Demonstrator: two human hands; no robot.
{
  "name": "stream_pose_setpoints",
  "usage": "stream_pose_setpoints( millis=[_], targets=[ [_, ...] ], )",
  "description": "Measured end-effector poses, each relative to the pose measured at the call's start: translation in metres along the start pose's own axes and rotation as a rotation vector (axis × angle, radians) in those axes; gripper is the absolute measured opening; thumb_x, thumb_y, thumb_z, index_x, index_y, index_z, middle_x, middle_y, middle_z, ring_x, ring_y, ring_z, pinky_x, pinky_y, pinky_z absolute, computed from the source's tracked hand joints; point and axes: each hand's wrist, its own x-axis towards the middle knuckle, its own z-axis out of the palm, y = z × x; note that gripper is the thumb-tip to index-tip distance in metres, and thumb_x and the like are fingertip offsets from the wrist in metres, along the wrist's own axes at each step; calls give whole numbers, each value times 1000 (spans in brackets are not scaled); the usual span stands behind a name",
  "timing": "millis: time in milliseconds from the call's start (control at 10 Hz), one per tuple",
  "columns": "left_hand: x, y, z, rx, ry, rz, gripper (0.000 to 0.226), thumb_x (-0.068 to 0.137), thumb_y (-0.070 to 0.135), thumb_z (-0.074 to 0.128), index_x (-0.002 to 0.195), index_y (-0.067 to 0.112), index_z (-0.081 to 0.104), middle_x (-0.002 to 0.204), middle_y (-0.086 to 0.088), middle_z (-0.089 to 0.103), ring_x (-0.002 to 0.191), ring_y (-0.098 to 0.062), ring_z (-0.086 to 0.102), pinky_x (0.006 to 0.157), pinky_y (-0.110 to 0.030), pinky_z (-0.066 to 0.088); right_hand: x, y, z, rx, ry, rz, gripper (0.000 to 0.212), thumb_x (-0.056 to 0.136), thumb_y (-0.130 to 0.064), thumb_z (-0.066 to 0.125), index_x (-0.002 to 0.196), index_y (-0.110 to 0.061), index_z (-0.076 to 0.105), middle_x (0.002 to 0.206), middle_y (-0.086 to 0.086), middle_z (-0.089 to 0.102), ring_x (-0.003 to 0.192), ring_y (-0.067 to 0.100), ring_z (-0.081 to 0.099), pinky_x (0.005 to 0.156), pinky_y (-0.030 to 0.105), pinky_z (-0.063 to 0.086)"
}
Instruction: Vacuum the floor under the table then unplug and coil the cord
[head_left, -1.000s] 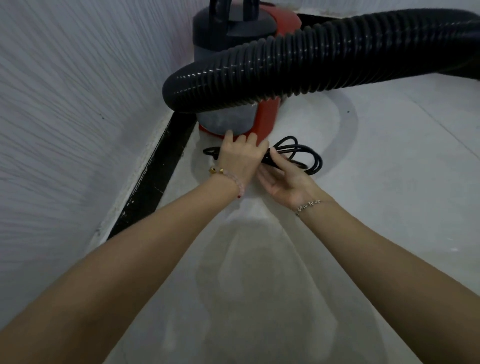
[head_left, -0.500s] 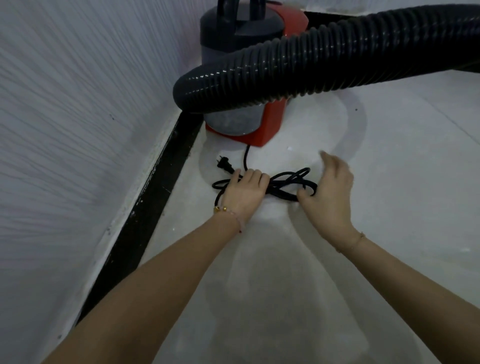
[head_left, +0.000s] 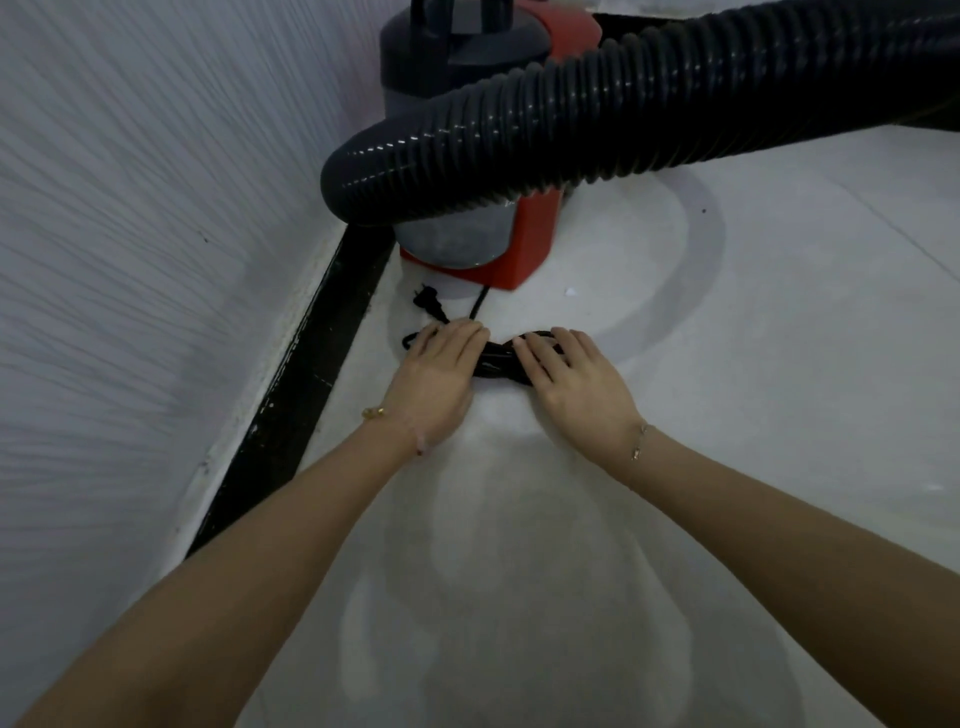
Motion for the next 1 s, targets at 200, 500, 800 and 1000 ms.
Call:
stream_pose_setpoints(
  millis=[200,500,800,1000],
  targets=[
    [-37,-26,-5,138,-86,-8,61,80,16,52,137,2,38,133,-17,56,121,-29,56,105,-47,39,2,3,6,-61,5,8,46,84,-3,36,123,0,62,116,14,67,111,31,62,100,54,43],
    [13,-53,-23,366,-100,-107,57,83,13,40,140,8,42,110,-15,66,90,-29,64,75,-38,50,26,5,-13,-70,-186,227,61,91,-15,47,149,-19,30,114,11,57,106,28,51,81,40,43],
    [26,-39,-24,-107,-265,-389,72,92,25,45,151,17,5,144,-18,31,120,-38,46,86,-43,46,32,20,-19,255,-347,264,74,95,-36,43,153,-22,0,143,12,36,131,30,31,95,43,37],
    [13,-31,-51,-186,-392,-441,93,86,45,53,150,21,-9,159,-12,4,143,-32,21,109,-53,33,-17,32,-63,450,-267,254,74,87,-13,54,152,-16,17,141,11,45,129,30,41,98,39,37]
  ],
)
